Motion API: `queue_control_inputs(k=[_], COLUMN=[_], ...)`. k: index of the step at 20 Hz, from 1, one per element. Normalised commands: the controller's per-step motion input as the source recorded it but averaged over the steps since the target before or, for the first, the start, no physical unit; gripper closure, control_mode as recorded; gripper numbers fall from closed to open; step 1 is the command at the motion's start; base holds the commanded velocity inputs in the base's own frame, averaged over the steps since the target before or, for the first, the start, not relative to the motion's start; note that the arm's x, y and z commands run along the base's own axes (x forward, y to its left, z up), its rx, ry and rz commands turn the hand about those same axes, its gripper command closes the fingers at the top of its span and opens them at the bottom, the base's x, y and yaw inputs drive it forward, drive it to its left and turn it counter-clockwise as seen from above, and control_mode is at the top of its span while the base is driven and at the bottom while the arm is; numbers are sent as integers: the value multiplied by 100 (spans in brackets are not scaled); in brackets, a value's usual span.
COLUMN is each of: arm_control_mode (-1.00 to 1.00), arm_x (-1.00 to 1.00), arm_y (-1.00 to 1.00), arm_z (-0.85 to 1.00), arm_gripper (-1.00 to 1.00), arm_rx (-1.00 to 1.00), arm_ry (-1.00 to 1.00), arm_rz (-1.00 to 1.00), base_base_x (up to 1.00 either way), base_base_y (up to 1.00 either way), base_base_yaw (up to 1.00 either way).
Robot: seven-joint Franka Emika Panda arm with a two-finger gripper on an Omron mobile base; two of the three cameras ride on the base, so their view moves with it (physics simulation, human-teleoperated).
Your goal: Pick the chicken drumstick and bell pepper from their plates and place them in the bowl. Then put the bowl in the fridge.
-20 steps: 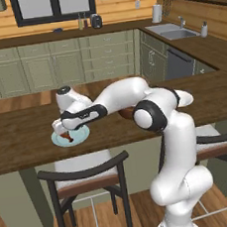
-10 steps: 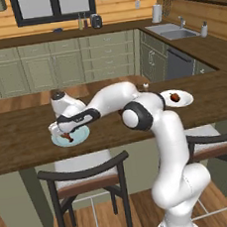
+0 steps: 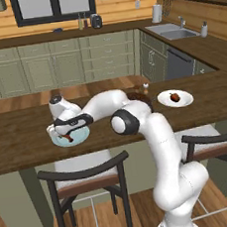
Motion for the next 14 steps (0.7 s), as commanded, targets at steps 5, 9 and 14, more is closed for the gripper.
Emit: queue_control_inputs(k=[5, 9, 14], arm_control_mode=[-100, -100, -100], arm_x=[41, -2, -73], arm_y=[17, -5, -75], arm_z=[-32, 0, 1], arm_gripper=[100, 100, 100], arm_rx=[-1, 0, 0], arm_ry=[0, -1, -18], arm_rz=[0, 0, 0], base_base_x=[0, 0, 0], base_base_y=[0, 0, 0], base_base_yaw=[0, 0, 0])
